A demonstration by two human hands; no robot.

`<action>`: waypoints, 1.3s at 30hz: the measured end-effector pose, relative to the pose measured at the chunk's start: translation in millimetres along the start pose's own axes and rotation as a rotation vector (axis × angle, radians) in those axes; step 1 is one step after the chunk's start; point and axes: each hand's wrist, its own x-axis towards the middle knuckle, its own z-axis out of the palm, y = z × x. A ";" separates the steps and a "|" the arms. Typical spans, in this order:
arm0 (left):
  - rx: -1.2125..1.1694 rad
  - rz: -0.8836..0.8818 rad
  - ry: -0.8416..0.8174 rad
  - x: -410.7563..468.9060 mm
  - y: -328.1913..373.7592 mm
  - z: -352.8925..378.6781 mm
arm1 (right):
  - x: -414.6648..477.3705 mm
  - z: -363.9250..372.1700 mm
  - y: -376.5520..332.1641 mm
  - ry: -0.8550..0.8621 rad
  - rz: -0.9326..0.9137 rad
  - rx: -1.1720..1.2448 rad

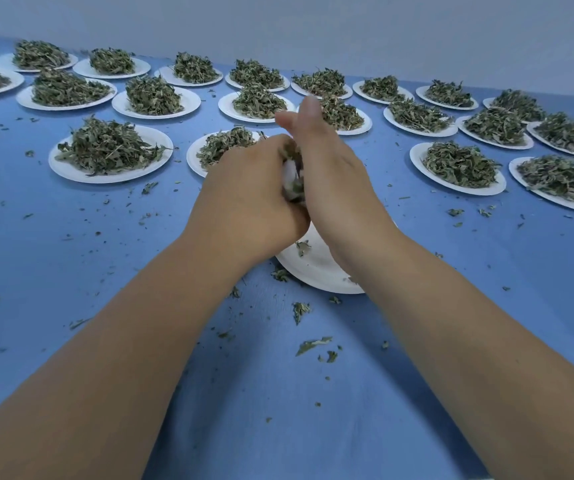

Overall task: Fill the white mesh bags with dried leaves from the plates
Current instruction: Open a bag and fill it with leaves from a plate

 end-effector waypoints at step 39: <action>0.021 -0.061 -0.077 -1.3 -1.9 -4.7 | -14.5 -59.7 31.2 -0.196 -0.445 -0.321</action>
